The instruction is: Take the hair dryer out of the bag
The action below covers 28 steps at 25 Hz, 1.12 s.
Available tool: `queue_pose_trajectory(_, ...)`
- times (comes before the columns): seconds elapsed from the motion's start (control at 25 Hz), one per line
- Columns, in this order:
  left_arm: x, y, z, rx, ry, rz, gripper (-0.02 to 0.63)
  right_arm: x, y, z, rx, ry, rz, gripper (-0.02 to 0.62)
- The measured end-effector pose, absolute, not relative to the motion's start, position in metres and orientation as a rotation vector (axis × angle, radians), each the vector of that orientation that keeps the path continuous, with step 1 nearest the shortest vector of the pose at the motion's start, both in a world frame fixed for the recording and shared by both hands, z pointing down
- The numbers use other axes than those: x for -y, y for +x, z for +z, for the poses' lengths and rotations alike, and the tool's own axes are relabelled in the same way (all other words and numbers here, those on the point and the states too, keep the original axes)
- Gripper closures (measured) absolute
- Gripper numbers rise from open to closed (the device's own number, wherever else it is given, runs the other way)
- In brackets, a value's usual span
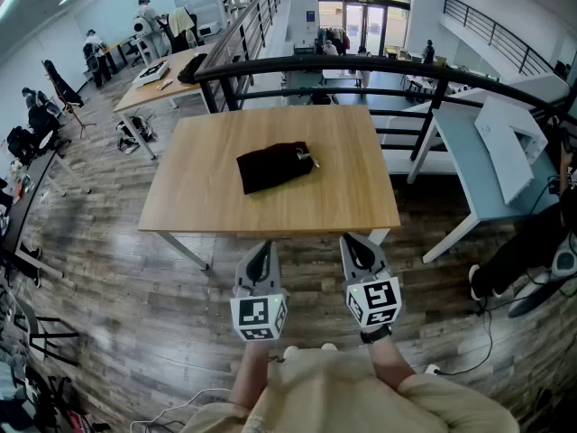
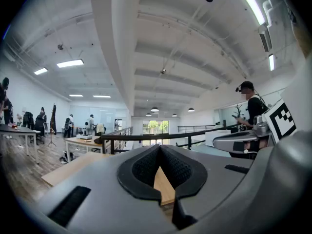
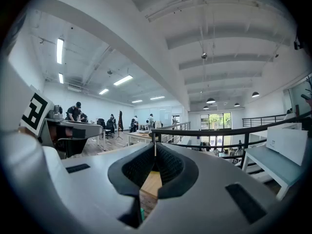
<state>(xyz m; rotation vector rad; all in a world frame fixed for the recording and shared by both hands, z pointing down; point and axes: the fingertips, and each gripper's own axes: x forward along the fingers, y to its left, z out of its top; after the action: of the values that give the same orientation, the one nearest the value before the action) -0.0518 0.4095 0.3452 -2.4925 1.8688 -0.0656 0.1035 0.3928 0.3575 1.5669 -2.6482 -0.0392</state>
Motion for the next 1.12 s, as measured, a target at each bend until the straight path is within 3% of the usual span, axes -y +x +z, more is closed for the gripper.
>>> queue_pose_trajectory(0.6,-0.405,0.014,0.366,-1.835,-2.518,-0.137,0.592,-0.389,0.153,0.37,2.721,1.551,0.002,0.577)
queue_pose_trajectory(1.12,-0.317,0.004,0.374,-1.807,-2.508,-0.089,0.593,-0.307,0.145,0.379,2.722,1.572,-0.03,0.577)
